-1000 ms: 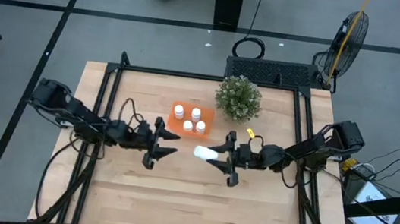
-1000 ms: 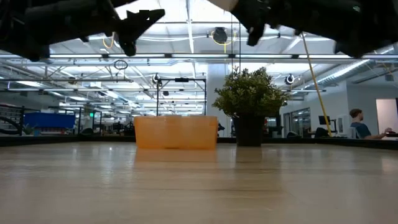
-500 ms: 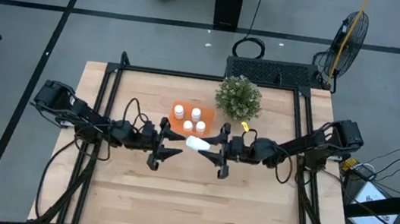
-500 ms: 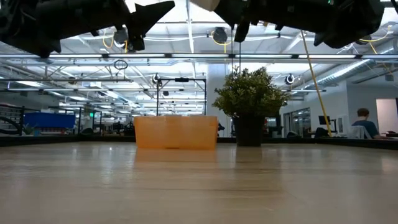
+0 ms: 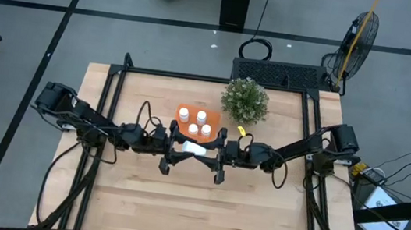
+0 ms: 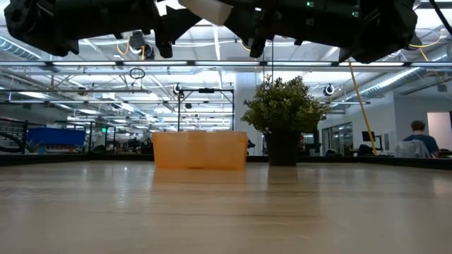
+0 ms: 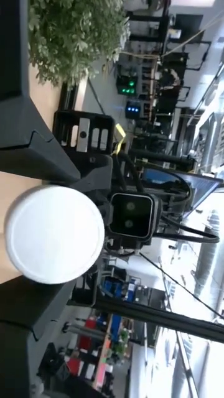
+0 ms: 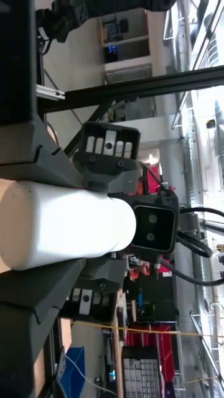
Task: Pick and place pill bottles into a basket
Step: Put the white pill bottle into the orange bin
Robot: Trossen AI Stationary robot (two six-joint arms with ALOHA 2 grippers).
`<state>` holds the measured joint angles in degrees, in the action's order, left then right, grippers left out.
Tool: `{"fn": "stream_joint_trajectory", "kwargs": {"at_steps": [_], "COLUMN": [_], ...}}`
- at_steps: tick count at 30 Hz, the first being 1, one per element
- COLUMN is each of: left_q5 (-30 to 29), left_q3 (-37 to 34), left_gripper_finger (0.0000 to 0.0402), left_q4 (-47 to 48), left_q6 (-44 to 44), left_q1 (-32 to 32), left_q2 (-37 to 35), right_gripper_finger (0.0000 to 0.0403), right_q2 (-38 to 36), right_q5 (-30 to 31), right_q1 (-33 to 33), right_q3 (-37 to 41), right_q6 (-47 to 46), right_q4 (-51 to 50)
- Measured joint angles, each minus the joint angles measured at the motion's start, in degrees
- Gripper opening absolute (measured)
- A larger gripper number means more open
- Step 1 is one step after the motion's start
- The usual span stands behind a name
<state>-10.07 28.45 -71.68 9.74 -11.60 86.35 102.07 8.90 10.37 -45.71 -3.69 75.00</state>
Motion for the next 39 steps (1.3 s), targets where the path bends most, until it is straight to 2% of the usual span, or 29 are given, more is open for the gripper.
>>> {"fn": "stream_joint_trajectory", "kwargs": {"at_steps": [15, 18, 24, 32, 34, 39], "left_q5": [0.0, -0.1, 0.1, 0.0, 0.4, 1.4], "left_q3": [0.0, 0.0, -0.1, -0.1, -0.1, -0.1], "left_gripper_finger": [0.0228, 0.0226, 0.0178, 0.0182, 0.0192, 0.0184], "left_q4": [1.7, 2.9, 5.0, 5.3, 5.9, 14.5], "left_q6": [-1.6, -1.1, -0.4, -0.1, -0.3, -0.2], "left_q1": [-0.9, -0.9, -1.1, -1.3, -1.3, -1.4], "left_q2": [0.0, 0.0, 0.0, -0.3, -0.6, -4.8], "right_gripper_finger": [0.0159, 0.0159, 0.0159, 0.0158, 0.0173, 0.0263], "right_q2": [-0.1, -0.1, -0.1, -0.1, -0.1, -3.3], "right_q5": [0.1, 1.8, 4.6, 4.3, 4.2, 3.3], "right_q1": [0.4, 1.2, 2.1, 2.2, 2.5, 4.4], "right_q3": [0.1, 0.1, 0.2, 0.2, 0.2, 1.0], "right_q6": [-0.1, 1.3, 2.9, 2.6, 2.6, 3.4], "right_q4": [-4.0, -4.2, -4.3, -4.9, -5.2, -8.9]}}
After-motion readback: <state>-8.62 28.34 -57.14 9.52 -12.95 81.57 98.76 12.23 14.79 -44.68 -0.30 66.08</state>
